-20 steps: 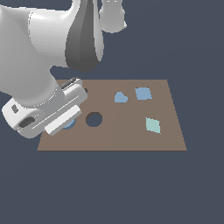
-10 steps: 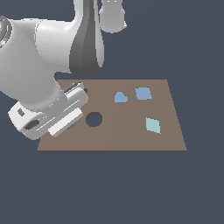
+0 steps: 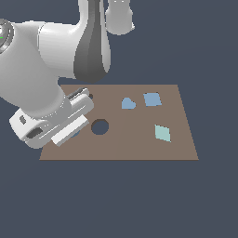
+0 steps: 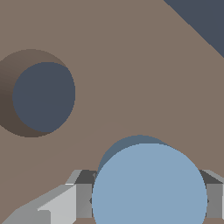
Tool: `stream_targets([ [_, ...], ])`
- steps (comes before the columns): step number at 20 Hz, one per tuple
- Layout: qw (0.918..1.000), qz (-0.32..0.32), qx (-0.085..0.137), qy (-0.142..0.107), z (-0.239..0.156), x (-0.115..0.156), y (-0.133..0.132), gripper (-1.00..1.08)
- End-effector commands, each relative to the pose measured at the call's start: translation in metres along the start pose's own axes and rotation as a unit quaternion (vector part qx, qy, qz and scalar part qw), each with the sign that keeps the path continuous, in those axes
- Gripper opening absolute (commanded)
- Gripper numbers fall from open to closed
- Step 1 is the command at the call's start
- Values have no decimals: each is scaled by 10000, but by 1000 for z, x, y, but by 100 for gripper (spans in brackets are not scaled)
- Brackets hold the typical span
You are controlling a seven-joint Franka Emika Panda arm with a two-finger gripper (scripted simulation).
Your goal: Insert a designated object into the corresponding slot on a board.
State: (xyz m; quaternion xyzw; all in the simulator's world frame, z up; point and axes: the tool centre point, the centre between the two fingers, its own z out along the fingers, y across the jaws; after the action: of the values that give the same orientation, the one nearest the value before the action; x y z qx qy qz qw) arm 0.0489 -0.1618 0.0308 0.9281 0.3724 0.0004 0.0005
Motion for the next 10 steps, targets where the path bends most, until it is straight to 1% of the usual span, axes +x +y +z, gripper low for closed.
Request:
stream_targets([
  [1,10000,-2,5,-2,1,0,-1,-100],
  [10,10000,31,8,-4,-2,0,-1,-100],
])
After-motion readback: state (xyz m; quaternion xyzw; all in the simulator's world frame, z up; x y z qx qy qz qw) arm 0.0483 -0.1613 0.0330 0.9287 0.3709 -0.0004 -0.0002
